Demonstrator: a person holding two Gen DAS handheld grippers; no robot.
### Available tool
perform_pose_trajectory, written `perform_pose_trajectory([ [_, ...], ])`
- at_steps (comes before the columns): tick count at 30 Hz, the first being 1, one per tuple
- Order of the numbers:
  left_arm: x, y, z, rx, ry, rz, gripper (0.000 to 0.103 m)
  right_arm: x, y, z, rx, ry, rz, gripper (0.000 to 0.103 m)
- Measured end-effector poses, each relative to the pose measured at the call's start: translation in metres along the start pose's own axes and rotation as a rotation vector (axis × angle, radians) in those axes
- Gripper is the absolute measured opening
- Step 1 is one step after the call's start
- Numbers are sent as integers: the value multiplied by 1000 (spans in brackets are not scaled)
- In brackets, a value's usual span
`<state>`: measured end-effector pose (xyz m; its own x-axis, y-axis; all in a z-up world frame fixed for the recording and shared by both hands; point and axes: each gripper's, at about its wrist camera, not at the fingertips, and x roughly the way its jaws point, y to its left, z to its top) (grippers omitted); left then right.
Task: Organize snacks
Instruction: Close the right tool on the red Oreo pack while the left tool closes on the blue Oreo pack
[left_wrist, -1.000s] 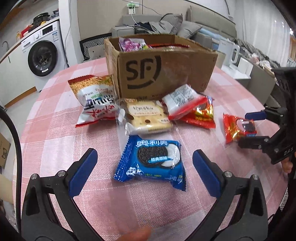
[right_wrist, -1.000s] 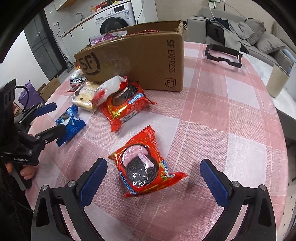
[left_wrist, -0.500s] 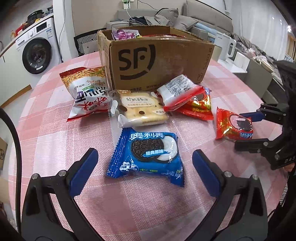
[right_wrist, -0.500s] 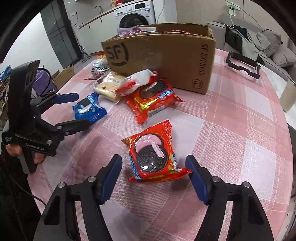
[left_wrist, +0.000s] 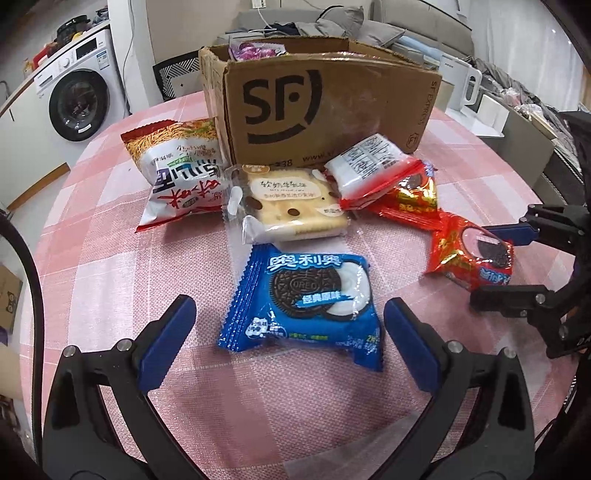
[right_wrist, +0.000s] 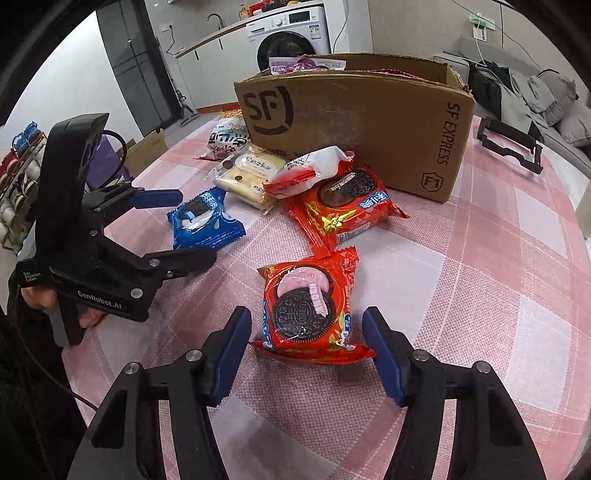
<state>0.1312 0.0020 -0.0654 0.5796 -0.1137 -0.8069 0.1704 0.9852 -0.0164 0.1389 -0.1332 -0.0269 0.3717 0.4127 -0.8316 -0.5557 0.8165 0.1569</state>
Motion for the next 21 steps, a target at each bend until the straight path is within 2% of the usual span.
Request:
perform_pose_trajectory([
  [3,4,3,2,-16,13,-9,102,1,1,1,-4,-4,-5,60],
  [5,6,6,3,-33,20,-12,98,1,2,2,-6,-9,-2,50],
  [6,6,6,2,-37,14,-13,97,2,2,3,-8,-12,2,49],
  [9,4,6,3,-35,-2,-31,85,2,4,4,-16,-22,-4,47],
  [10,3,6,4,-31,-7,-37,78,2,4,4,-17,-25,-6,47],
  [14,1,5,4,-31,-23,-52,63,-4,2,4,-11,-45,0,47],
  [15,-1,6,4,-33,-29,-60,63,-5,2,3,-8,-48,1,47],
  [17,-5,7,5,-27,-53,-75,52,-7,1,3,-2,-56,2,47],
  [21,-11,7,5,-36,-66,-98,47,-9,0,4,6,-72,15,47],
])
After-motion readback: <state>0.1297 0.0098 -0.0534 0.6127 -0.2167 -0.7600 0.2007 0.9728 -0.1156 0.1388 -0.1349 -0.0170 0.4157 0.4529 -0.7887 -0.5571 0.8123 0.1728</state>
